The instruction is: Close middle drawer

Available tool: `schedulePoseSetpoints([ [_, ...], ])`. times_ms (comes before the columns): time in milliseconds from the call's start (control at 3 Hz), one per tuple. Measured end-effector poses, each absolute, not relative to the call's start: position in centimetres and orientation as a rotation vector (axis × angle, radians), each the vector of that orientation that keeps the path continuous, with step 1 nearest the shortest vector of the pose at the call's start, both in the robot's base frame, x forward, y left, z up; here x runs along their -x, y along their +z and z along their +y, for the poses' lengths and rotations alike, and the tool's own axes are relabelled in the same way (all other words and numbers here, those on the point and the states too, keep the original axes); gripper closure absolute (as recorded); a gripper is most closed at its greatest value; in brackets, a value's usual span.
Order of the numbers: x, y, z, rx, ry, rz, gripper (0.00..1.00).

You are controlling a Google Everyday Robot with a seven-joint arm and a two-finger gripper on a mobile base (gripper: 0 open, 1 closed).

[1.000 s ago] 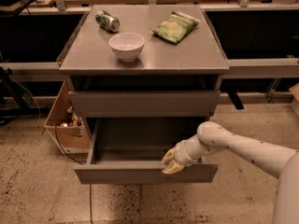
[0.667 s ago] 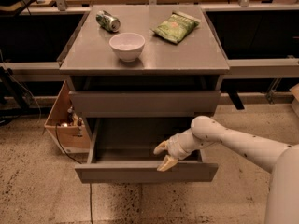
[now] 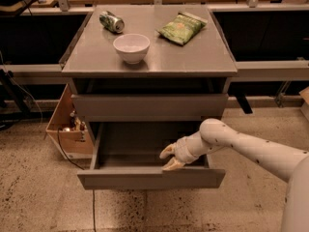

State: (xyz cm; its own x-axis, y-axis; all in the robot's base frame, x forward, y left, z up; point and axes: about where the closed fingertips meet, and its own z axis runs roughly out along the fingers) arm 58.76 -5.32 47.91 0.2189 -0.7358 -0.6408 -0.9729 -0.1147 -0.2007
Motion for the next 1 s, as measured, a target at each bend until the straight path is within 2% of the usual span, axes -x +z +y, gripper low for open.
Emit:
schedulePoseSetpoints([
  [1000, -51.3, 48.5, -11.5, 1.777, 0.598, 1.676, 1.0],
])
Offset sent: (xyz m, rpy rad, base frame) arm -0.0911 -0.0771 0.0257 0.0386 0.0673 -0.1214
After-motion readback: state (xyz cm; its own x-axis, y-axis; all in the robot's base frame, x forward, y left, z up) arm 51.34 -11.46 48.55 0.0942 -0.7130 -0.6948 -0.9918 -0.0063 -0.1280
